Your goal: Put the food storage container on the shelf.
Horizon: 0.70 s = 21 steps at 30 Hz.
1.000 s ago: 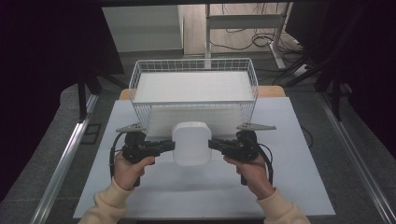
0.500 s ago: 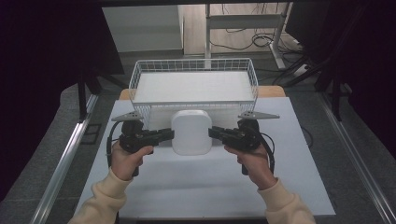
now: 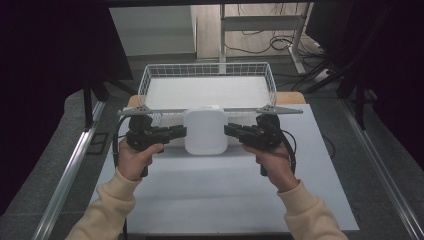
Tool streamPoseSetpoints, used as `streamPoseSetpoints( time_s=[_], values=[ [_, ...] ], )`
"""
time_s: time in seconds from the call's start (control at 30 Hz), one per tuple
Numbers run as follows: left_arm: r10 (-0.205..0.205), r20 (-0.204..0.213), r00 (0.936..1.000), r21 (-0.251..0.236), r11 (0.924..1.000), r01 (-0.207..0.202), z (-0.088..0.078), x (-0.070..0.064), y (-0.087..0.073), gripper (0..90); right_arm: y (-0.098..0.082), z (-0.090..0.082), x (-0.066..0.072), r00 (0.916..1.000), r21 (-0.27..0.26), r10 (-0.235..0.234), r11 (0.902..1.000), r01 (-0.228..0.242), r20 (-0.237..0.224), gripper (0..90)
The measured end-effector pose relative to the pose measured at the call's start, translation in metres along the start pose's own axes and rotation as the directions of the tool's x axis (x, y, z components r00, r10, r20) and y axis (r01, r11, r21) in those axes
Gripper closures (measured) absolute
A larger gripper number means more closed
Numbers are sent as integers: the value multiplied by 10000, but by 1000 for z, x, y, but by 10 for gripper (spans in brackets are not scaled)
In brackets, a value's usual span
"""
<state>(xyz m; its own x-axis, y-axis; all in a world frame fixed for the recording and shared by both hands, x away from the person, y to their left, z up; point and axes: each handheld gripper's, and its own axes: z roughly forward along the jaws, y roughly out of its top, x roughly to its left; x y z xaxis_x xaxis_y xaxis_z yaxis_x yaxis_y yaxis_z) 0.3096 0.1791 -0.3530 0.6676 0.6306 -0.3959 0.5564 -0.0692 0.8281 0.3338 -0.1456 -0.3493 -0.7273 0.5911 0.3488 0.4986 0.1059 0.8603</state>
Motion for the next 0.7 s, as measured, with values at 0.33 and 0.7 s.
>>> streamPoseSetpoints(
  time_s=[0.33,0.7],
  values=[
    [137,5,9999,-22,9999,-137,0,1,24,796,22,-2,-4,10000,-167,-77,9998,77,5,790],
    [269,-37,9996,-229,9994,-270,-1,6,56,794,53,-3,-7,9996,-310,-265,9992,264,-34,793]
  ],
)
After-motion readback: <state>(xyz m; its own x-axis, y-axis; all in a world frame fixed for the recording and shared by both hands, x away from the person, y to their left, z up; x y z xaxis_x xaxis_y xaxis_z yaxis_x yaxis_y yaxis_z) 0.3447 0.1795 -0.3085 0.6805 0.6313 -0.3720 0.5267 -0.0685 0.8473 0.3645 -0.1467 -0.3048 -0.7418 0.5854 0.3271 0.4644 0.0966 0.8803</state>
